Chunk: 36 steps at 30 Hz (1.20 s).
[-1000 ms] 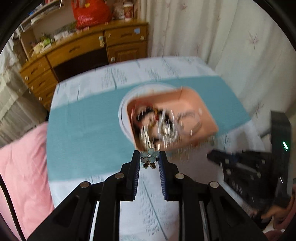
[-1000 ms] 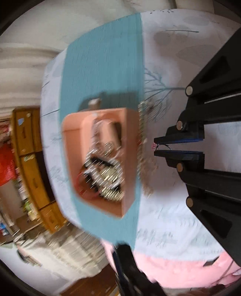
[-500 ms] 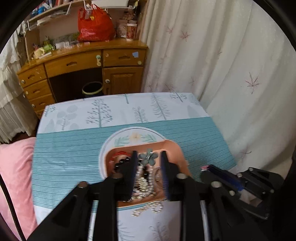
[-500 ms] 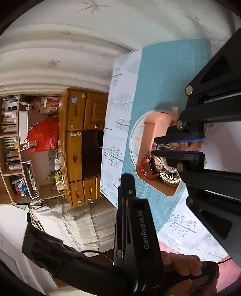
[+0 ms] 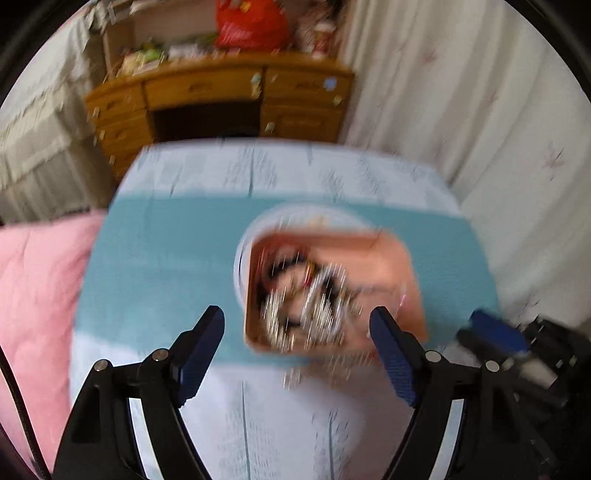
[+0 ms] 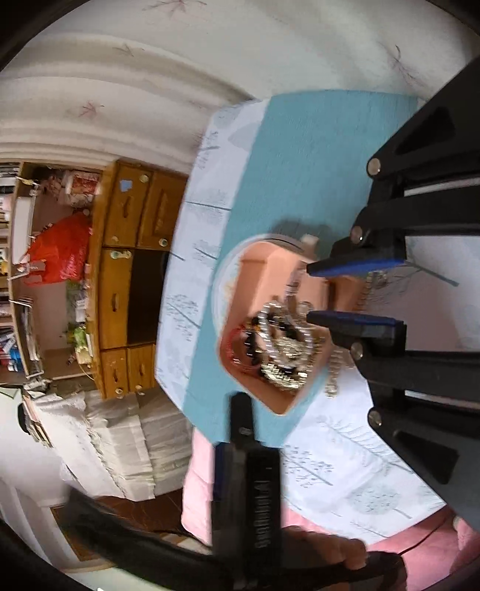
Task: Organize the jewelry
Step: 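Drop the flower brooch into the pink box with the left tool, then grasp the pearl necklace on the cloth with the left tool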
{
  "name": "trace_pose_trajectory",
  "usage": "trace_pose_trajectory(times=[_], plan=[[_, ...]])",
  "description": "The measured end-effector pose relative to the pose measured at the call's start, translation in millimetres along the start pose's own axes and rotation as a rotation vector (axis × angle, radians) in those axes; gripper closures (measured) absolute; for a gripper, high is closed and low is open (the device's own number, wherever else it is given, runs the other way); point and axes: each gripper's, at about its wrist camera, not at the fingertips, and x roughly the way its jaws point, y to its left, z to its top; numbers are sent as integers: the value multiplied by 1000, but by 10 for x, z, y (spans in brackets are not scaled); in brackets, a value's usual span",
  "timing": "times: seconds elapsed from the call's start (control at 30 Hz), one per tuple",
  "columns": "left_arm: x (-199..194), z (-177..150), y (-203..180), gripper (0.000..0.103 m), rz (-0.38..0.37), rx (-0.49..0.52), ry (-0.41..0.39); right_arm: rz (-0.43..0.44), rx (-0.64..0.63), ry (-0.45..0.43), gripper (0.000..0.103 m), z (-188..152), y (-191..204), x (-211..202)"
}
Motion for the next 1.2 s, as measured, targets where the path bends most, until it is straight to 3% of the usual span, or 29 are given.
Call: trace_pose_trajectory(times=[0.17,0.37,0.77,0.9,1.2], plan=[[347,-445,-38,24,-7,7,100,144,82,100,84,-286,-66,214],[596,-744,-235,24,34,164,55,169,72,171,84,-498,-27,555],[808,-740,-331,24,40,239,54,202,27,179,84,-467,-47,761],[823,-716,-367,24,31,246,48,194,22,169,71,-445,-78,800],[879,-674,-368,20,6,247,35,205,28,141,71,-418,-123,856]])
